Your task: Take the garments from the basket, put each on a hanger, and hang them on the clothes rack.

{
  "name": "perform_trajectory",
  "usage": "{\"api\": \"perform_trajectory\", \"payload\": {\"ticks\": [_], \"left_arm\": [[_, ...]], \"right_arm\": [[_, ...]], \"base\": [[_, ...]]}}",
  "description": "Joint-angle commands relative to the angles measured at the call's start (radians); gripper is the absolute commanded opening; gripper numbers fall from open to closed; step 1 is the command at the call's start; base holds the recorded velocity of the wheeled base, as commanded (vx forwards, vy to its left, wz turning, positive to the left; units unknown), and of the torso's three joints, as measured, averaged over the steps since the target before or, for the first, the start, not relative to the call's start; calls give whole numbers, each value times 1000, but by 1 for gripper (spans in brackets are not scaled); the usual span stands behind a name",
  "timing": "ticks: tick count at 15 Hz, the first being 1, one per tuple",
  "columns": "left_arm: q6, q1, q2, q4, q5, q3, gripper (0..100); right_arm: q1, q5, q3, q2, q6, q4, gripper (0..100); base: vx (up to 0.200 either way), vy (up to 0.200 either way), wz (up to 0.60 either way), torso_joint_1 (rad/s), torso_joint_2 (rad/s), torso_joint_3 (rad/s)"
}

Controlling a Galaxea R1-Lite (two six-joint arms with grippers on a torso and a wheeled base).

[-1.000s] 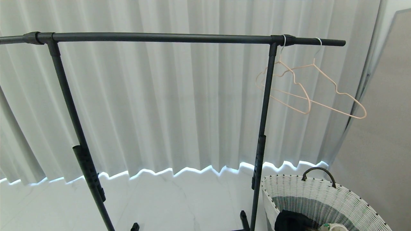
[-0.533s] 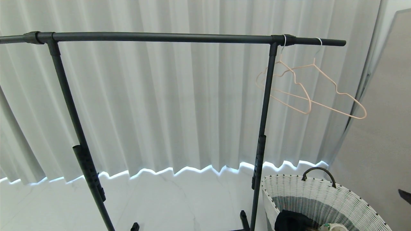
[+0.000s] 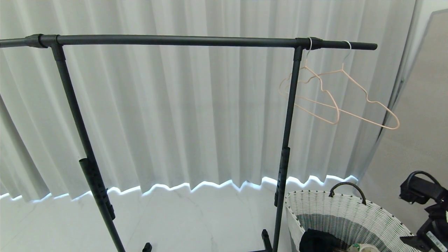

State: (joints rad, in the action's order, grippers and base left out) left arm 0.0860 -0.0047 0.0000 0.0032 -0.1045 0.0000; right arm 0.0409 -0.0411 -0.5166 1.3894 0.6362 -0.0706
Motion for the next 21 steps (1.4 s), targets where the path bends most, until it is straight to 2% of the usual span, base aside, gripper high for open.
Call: {"api": "perform_trajectory", "payload": {"ticks": [1,3,5,7,10,13,15,16,21], "left_arm": [[0,0,0,0,0,0,100],[0,0,0,0,0,0,100],[0,0,0,0,0,0,100],[0,0,0,0,0,0,100],[0,0,0,0,0,0,100],[0,0,0,0,0,0,100],[0,0,0,0,0,0,100],[0,0,0,0,0,0,100],[0,0,0,0,0,0,100]], "right_arm": [[-26,18,82,174,74,114,100],[-64,30,113,254,126,206,100],[-78,30,107,359,138,285,100],[-62,21,112,468,163,399,100],[-22,18,105,551,283,453,100],[-29,12,105,639,290,565,100],[-22,-25,105,698,292,664,100],[-21,-45,105,718,292,683,100],[-32,-49,99,775,292,686,100]], "base": [[0,0,0,0,0,0],[0,0,0,0,0,0],[0,0,0,0,0,0],[0,0,0,0,0,0],[0,0,0,0,0,0],[0,0,0,0,0,0],[0,0,0,0,0,0],[0,0,0,0,0,0],[0,0,0,0,0,0]]}}
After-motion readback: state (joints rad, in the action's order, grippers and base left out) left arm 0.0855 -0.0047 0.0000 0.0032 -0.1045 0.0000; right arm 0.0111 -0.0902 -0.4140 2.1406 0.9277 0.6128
